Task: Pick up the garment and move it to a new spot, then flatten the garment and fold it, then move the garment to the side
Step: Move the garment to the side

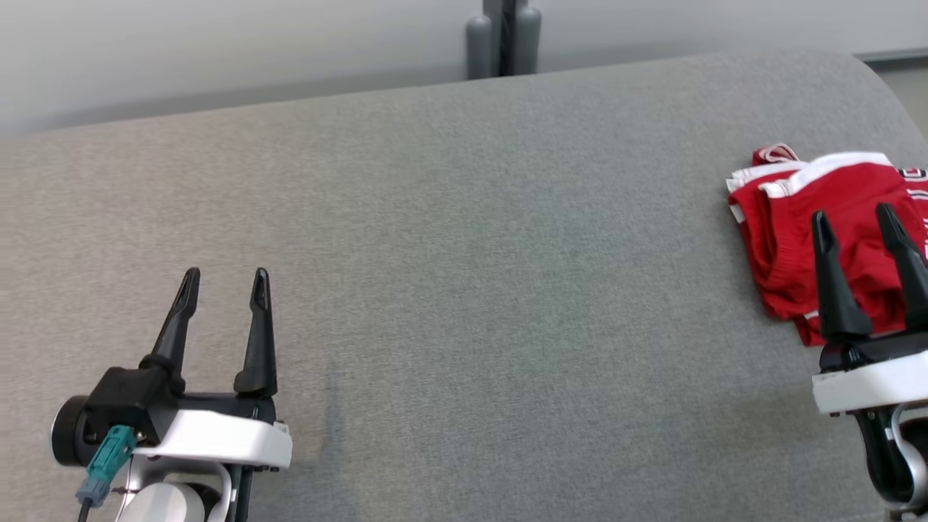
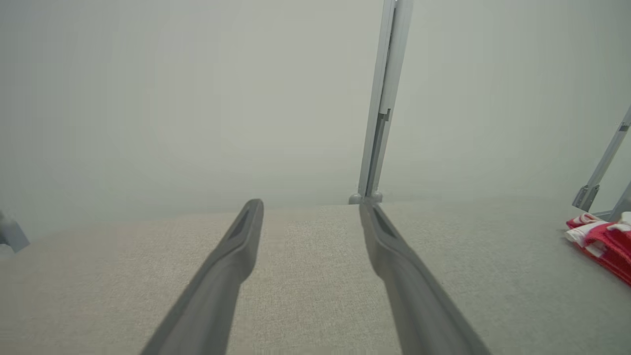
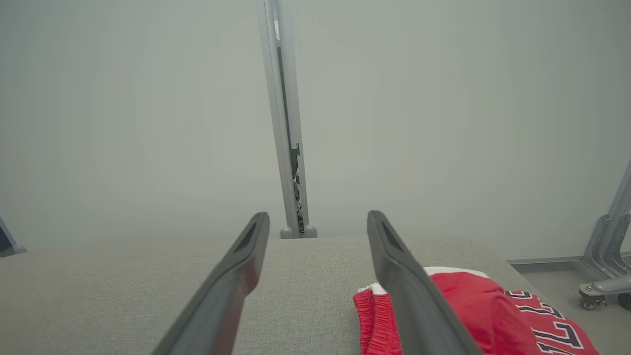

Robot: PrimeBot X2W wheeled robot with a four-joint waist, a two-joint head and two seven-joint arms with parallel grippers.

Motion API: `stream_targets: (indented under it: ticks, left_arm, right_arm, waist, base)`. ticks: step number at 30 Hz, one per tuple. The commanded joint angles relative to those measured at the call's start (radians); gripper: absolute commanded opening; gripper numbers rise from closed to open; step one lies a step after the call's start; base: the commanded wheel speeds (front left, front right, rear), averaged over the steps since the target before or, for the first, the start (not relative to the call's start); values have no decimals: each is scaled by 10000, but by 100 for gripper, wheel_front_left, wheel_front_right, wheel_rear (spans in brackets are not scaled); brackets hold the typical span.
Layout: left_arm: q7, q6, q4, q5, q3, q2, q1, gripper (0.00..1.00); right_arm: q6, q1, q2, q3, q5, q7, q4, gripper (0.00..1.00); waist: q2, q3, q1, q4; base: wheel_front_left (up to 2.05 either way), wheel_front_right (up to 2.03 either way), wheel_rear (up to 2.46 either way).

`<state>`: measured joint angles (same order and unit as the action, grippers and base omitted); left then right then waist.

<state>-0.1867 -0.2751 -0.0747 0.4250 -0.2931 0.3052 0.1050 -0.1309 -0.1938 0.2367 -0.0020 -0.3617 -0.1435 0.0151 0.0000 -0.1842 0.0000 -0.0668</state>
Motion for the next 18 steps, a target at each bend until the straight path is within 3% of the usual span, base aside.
stream_targets:
  ticks: [1, 9, 18]
  left_arm:
    - [-70, -74, 8, 53, 41, 63, -145, 100]
    - [111, -249, -97, 69, -24, 209, -954, 100]
    - [456, -573, -262, 1, -116, 411, -1819, 100]
  right_arm:
    - [5, 192, -88, -93, 109, 108, -140, 100]
    - [5, 1243, -777, -130, 582, 752, -831, 100]
    - [5, 2272, -729, -59, 728, 1278, -1012, 100]
  waist:
    - [0, 272, 0, 255]
    - [0, 1102, 0, 613]
    - [0, 1946, 0, 694]
  base:
    - [0, 0, 0]
    - [0, 0, 0]
    - [0, 0, 0]
